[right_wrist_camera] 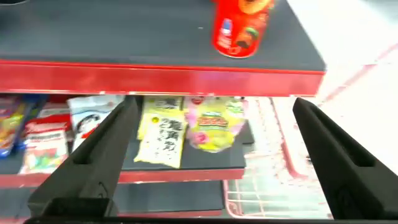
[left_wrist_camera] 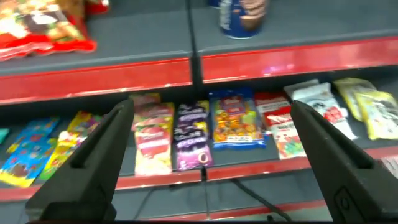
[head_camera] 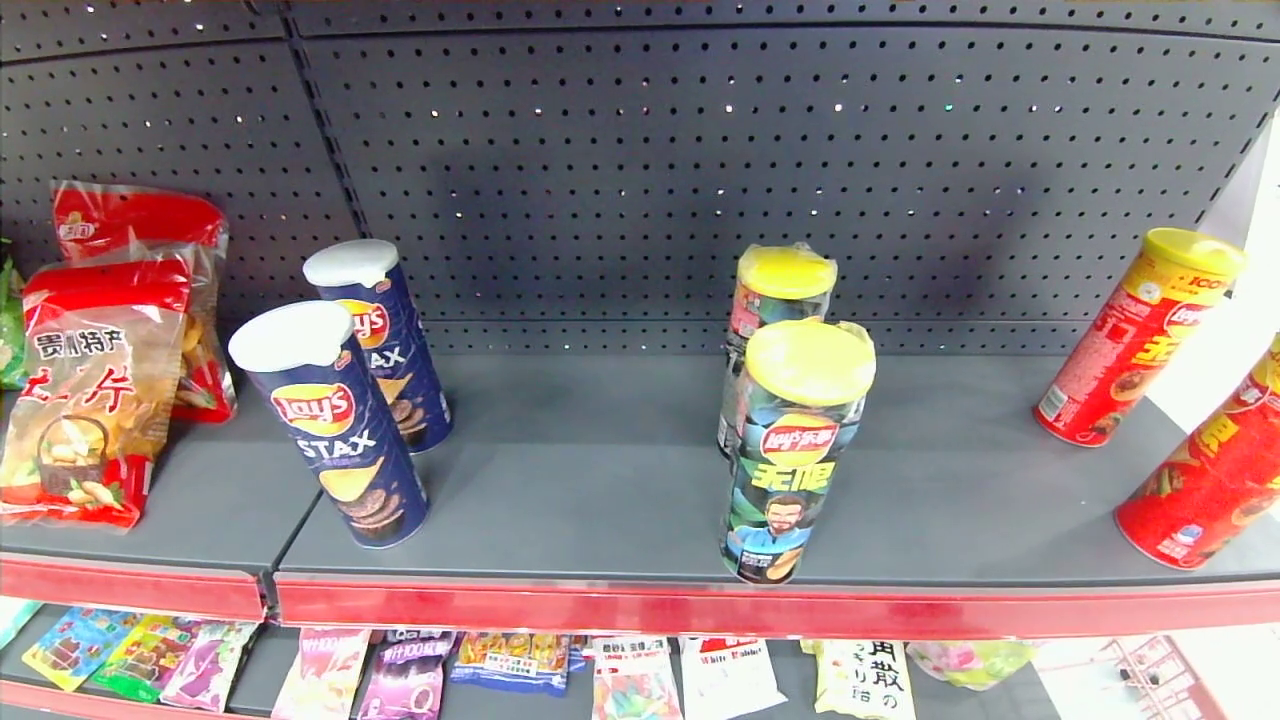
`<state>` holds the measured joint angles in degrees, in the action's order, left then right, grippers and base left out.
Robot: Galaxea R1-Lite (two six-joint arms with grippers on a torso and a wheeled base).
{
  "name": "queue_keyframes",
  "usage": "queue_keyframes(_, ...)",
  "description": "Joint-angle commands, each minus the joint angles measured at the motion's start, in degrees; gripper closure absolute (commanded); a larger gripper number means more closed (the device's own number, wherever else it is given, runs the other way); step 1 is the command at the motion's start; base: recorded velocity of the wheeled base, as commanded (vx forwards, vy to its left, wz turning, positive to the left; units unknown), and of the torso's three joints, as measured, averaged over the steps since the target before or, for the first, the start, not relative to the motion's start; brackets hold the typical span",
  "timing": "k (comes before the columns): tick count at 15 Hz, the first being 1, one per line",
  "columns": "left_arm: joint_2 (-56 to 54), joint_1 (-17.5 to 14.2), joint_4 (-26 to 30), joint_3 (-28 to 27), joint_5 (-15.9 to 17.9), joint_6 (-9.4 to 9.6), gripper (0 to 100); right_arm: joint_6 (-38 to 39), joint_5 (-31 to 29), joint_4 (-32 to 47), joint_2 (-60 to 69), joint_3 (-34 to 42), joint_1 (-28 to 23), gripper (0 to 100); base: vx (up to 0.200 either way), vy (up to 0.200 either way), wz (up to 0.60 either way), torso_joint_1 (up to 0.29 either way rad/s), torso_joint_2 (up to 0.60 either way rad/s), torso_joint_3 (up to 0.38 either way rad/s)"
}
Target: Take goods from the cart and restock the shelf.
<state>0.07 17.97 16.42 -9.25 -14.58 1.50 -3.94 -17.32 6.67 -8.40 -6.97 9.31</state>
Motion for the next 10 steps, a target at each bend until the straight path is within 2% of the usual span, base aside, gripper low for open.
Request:
queue_keyframes(1,0.19,-0.57,0.1,-0.06,-2.38,-0.18,0,-1.16,-2.19,1.51,-3.64,0.47,-8.0,0,0.0,0.0,0.0,0.0,0.0,0.0)
queue_keyframes(3,1.16,-0.74,0.19,-0.06,-5.2,-0.36,0,-1.25,-2.45,1.95,-1.44,1.17,-12.13,0,0.0,0.0,0.0,0.0,0.0,0.0)
queue_keyframes(4,1.51,-0.83,0.19,-0.06,-10.21,-1.32,0,-1.25,-2.45,2.03,0.4,1.08,-16.34,0,0.0,0.0,0.0,0.0,0.0,0.0)
queue_keyframes(5,1.51,-0.92,0.19,-0.06,-11.79,-2.47,0,-0.98,-2.19,2.03,1.72,1.17,-18.72,0,0.0,0.0,0.0,0.0,0.0,0.0)
queue_keyframes(6,1.95,-1.01,0.28,-0.15,-12.49,-2.47,0,-0.54,-0.34,1.59,2.77,1.61,-18.98,0,0.0,0.0,0.0,0.0,0.0,0.0)
queue_keyframes(7,4.15,-1.88,0.28,-0.5,-12.58,-2.64,0,-0.46,5.72,1.15,2.69,1.96,-18.98,0,0.0,0.0,0.0,0.0,0.0,0.0)
queue_keyframes(8,4.5,-2.06,0.28,-0.59,-12.67,-2.64,0,-0.46,6.34,1.07,2.69,2.05,-18.98,0,0.0,0.0,0.0,0.0,0.0,0.0)
queue_keyframes(9,11.88,-7.25,0.1,-3.05,-12.4,-2.73,0,-1.86,22.24,-4.03,2.69,4.07,-18.98,0,0.0,0.0,0.0,0.0,0.0,0.0)
queue_keyframes(10,13.02,-9.97,0.19,-3.05,-12.4,-2.82,0,-2.21,25.94,-5.17,2.69,4.69,-18.98,0,0.0,0.0,0.0,0.0,0.0,0.0)
